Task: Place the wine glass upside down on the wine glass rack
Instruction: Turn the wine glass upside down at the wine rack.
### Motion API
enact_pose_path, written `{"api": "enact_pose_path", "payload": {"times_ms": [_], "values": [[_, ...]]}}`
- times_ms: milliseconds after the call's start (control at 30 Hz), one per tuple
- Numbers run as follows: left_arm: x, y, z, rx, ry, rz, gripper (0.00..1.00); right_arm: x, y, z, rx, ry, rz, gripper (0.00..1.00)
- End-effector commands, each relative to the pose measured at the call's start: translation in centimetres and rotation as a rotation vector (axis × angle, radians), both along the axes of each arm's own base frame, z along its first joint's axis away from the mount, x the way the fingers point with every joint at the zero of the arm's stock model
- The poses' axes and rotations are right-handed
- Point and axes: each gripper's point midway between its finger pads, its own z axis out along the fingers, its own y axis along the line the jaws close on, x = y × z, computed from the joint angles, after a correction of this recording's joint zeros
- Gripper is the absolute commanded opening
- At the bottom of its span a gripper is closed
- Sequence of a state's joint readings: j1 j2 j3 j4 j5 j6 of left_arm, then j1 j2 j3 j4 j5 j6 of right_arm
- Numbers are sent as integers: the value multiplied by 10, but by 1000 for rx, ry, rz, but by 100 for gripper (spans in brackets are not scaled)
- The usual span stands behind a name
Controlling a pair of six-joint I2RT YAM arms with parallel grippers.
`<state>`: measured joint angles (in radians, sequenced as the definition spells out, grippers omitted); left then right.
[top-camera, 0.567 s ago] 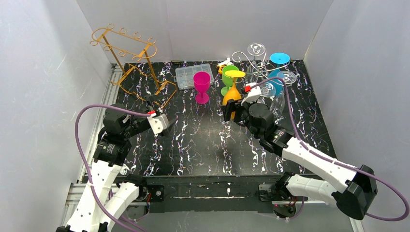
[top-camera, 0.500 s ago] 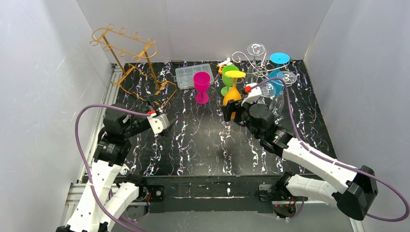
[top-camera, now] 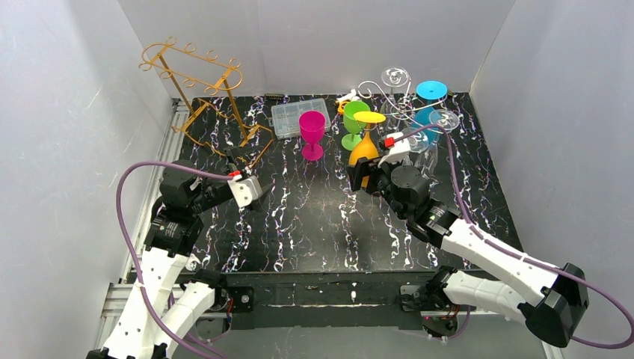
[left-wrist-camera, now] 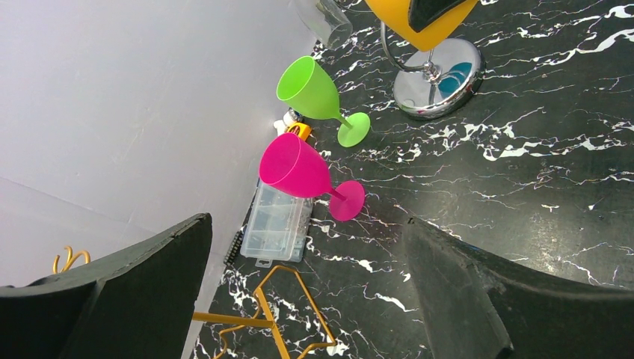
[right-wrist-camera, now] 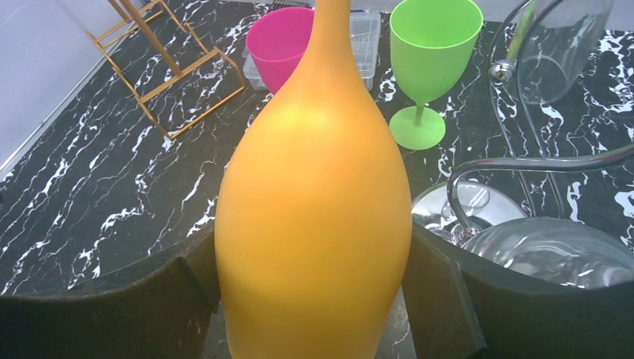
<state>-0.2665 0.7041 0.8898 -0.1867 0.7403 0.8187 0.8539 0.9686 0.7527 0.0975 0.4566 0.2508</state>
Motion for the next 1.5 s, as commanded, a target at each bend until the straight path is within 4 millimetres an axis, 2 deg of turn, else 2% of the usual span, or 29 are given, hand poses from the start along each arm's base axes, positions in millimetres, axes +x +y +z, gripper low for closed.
{"api": "enact_pose_path", "payload": {"times_ms": [0,367,533,667,1067,1267,1467], "values": [[0,0,1,1,-11,-5,98,-3,-7,10,42,-32,-29,65],[0,0,0,5,-17,-1,98,-2,-12,4,51,-18,-63,71],[0,0,0,6,-17,-6,98,-2,-14,-6,47,7,-80,86],[0,0,1,8,-21,-2,98,0,-12,-6,36,19,-84,98],[1,0,0,9,-21,-2,98,-5,-11,10,69,24,-64,99],[1,1,-2,11,-21,2,98,-19,-5,23,79,55,14,98],[0,3,-4,20,-27,9,98,-57,19,54,24,158,264,98]]}}
